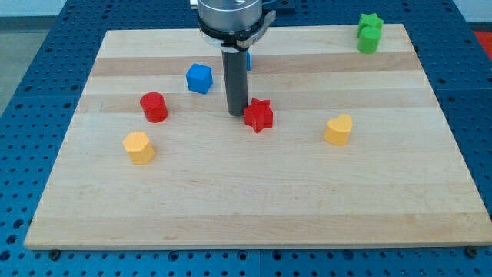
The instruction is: Slightly move the red star upwards
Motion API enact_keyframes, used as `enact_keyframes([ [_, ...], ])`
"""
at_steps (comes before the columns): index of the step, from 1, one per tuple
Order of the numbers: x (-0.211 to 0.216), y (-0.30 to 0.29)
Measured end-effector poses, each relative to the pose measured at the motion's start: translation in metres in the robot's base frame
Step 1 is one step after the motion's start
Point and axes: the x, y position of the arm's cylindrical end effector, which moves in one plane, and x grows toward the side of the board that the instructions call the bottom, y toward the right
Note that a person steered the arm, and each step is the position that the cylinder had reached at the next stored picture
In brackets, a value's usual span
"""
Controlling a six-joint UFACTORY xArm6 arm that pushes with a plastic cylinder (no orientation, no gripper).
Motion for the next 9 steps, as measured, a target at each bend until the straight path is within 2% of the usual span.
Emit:
enact_keyframes([
  [1,0.001,-0.01],
  [2,0.021,-0.043],
  [4,0.06,-0.032],
  [5,0.048,0.024],
  [6,0.018,0.059],
  [7,0.001,0.067],
  [9,0.023,0.051],
])
